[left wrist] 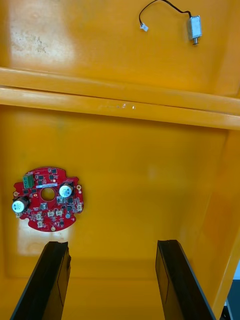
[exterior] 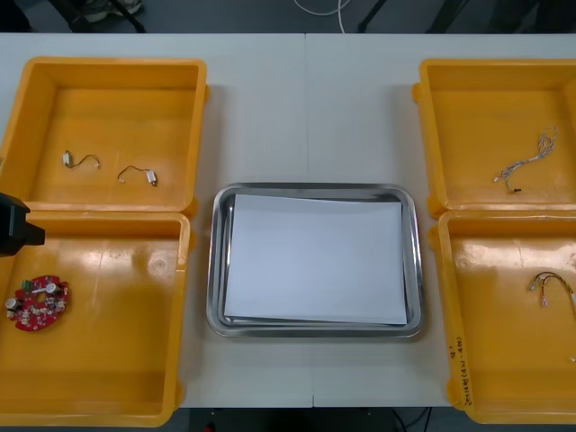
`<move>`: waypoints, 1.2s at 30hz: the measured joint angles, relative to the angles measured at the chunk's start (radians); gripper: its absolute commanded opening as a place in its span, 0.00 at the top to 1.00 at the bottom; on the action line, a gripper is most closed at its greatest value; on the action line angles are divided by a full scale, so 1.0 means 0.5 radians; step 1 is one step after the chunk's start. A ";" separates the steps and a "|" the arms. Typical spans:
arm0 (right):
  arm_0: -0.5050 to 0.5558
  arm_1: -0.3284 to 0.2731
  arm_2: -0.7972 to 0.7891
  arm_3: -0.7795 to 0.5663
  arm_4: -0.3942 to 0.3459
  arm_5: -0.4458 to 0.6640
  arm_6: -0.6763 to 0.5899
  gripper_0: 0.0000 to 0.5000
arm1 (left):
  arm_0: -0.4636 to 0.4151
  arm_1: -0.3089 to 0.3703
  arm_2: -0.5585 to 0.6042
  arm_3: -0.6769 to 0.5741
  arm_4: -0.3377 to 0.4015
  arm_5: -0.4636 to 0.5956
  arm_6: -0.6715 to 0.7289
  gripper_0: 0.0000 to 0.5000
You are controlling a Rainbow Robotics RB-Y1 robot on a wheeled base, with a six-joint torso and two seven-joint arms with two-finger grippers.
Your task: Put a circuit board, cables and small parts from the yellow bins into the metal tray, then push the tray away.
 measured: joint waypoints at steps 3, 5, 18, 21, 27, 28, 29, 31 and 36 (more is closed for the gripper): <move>0.008 0.000 0.000 0.000 0.008 -0.011 0.000 0.00 | 0.000 0.006 0.000 0.026 -0.001 0.000 0.000 0.00; 0.015 0.000 0.000 0.005 0.010 -0.017 0.000 0.00 | 0.000 0.011 0.000 0.061 -0.001 0.000 0.000 0.00; 0.078 -0.002 0.000 0.108 -0.008 -0.230 0.004 0.00 | 0.031 0.036 0.000 0.198 -0.082 0.000 0.000 0.00; 0.151 -0.014 0.000 0.116 -0.018 -0.341 0.023 0.00 | 0.062 0.038 0.000 0.200 -0.111 0.000 0.000 0.00; 0.281 -0.044 0.000 0.157 -0.052 -0.461 0.175 0.00 | 0.096 0.038 0.000 0.237 -0.136 0.000 0.000 0.00; 0.298 -0.046 0.000 0.175 -0.061 -0.489 0.219 0.00 | 0.098 0.038 0.000 0.252 -0.136 0.000 0.000 0.00; 0.313 -0.046 0.000 0.196 -0.071 -0.518 0.272 0.00 | 0.099 0.038 0.000 0.268 -0.136 0.000 0.000 0.00; 0.344 -0.046 0.000 0.236 -0.100 -0.574 0.364 0.00 | 0.099 0.038 0.000 0.313 -0.136 0.000 0.000 0.00; 0.423 -0.046 0.000 0.335 -0.200 -0.694 0.442 0.00 | 0.100 0.038 -0.002 0.404 -0.144 0.000 0.000 0.00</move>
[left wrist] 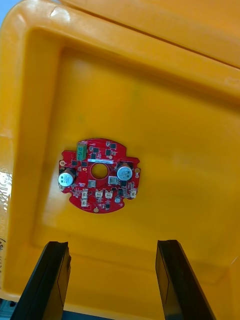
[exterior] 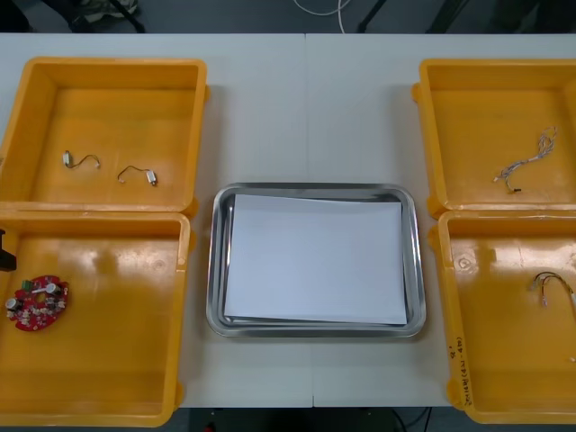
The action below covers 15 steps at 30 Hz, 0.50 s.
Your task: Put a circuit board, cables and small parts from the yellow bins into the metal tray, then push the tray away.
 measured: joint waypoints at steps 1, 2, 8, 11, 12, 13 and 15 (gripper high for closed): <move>0.012 0.000 0.000 0.005 0.000 -0.012 0.000 0.00 | 0.000 0.000 -0.002 0.008 -0.009 0.000 0.000 0.00; 0.023 0.000 0.001 0.008 0.000 -0.026 0.000 0.00 | 0.000 0.000 -0.005 0.013 -0.020 0.000 0.000 0.00; 0.040 0.000 0.061 0.043 0.014 -0.123 0.000 0.00 | 0.000 0.000 -0.039 0.025 -0.080 -0.013 0.000 0.00; 0.040 0.000 0.104 0.057 0.035 -0.134 0.000 0.00 | 0.000 0.000 -0.051 0.058 -0.083 -0.058 0.000 0.00; 0.040 0.000 0.119 0.058 0.042 -0.135 0.000 0.00 | 0.000 0.000 -0.054 0.077 -0.083 -0.079 0.000 0.00; 0.040 0.000 0.134 0.058 0.048 -0.137 0.000 0.00 | 0.000 0.000 -0.056 0.093 -0.085 -0.097 0.000 0.00; 0.041 -0.001 0.167 0.061 0.059 -0.162 0.000 0.00 | 0.000 0.000 -0.064 0.121 -0.102 -0.134 0.000 0.00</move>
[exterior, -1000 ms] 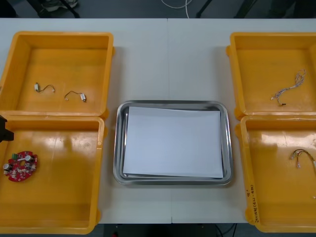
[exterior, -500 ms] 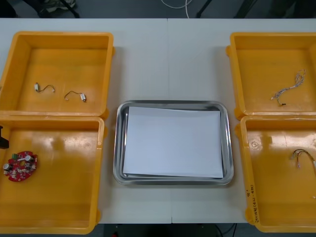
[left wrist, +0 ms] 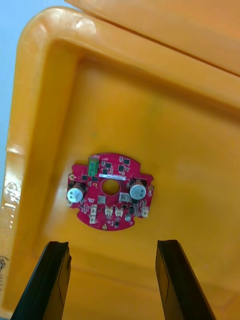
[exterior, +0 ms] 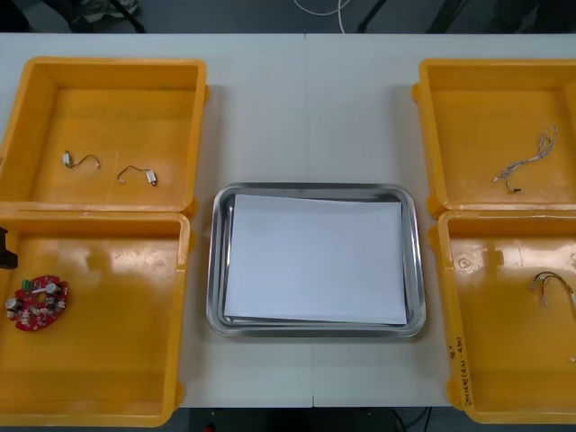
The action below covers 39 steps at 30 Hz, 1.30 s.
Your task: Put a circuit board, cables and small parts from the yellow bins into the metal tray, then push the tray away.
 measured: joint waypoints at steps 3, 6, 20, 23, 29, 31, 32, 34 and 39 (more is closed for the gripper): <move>0.000 0.000 0.068 0.041 0.003 -0.083 0.000 0.00 | 0.000 0.000 -0.023 0.026 -0.048 -0.050 0.000 0.00; 0.000 -0.001 0.145 0.123 0.003 -0.163 0.000 0.00 | 0.000 0.000 -0.041 0.034 -0.064 -0.079 0.000 0.00; 0.000 -0.001 0.352 0.219 0.092 -0.349 0.000 0.00 | 0.001 0.001 -0.167 0.150 -0.170 -0.330 -0.001 0.00; 0.000 -0.001 0.390 0.225 0.128 -0.381 0.000 0.00 | 0.001 0.001 -0.201 0.180 -0.182 -0.384 -0.001 0.00; 0.000 -0.001 0.455 0.257 0.169 -0.465 0.000 0.00 | 0.002 0.001 -0.218 0.237 -0.184 -0.428 -0.001 0.00; 0.000 -0.001 0.480 0.273 0.169 -0.495 0.000 0.00 | 0.005 0.001 -0.226 0.249 -0.184 -0.445 -0.002 0.00; 0.000 -0.001 0.490 0.281 0.169 -0.506 0.000 0.00 | 0.008 0.001 -0.229 0.254 -0.184 -0.454 -0.002 0.00; 0.000 -0.001 0.508 0.303 0.169 -0.526 0.000 0.00 | 0.021 0.001 -0.236 0.260 -0.184 -0.482 -0.002 0.00; 0.000 -0.001 0.545 0.334 0.169 -0.581 0.000 0.00 | 0.067 0.001 -0.257 0.267 -0.184 -0.570 -0.002 0.00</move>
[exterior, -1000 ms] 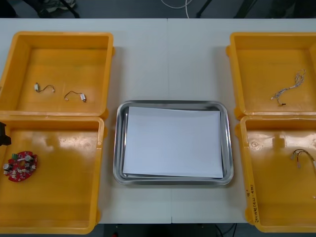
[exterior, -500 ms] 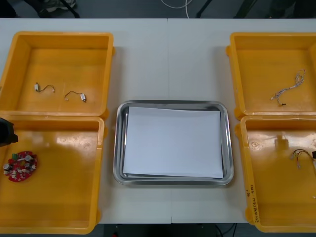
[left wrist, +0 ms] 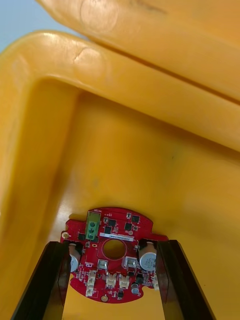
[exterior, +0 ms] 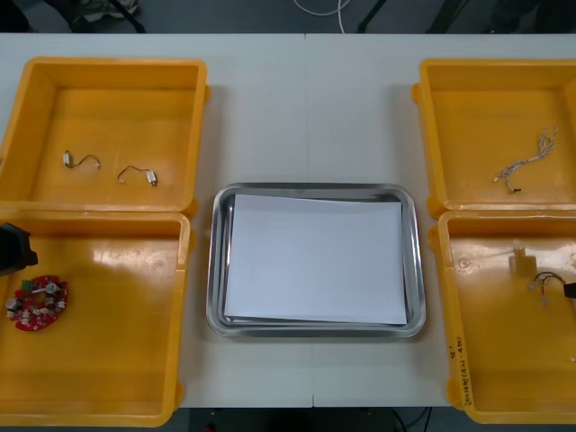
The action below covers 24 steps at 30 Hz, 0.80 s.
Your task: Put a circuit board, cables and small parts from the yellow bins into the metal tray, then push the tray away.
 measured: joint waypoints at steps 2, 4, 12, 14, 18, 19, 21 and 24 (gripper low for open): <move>0.000 0.000 0.016 0.009 0.000 -0.019 0.000 0.00 | 0.018 0.000 -0.010 0.005 0.000 -0.033 0.000 0.00; 0.000 0.000 0.028 0.019 0.000 -0.029 0.000 0.00 | 0.029 0.000 -0.023 0.016 0.000 -0.065 0.000 0.00; 0.000 0.003 0.042 0.040 0.032 -0.031 0.000 0.00 | 0.031 0.002 -0.088 0.079 -0.011 -0.146 0.000 0.00; 0.000 0.006 0.042 0.043 0.045 -0.033 0.000 0.00 | 0.037 0.002 -0.101 0.080 -0.016 -0.168 0.000 0.00; -0.002 0.017 0.051 0.046 0.068 -0.036 0.000 0.00 | 0.062 0.002 -0.118 0.081 -0.017 -0.207 0.000 0.00; -0.002 0.025 0.055 0.046 0.076 -0.041 0.000 0.00 | 0.070 0.002 -0.121 0.081 -0.018 -0.216 0.000 0.00; -0.002 0.048 0.063 0.047 0.092 -0.056 0.000 0.00 | 0.086 0.002 -0.126 0.081 -0.019 -0.229 0.000 0.00; -0.004 0.088 0.066 0.047 0.115 -0.061 -0.001 0.00 | 0.108 0.002 -0.126 0.082 -0.019 -0.252 -0.001 0.00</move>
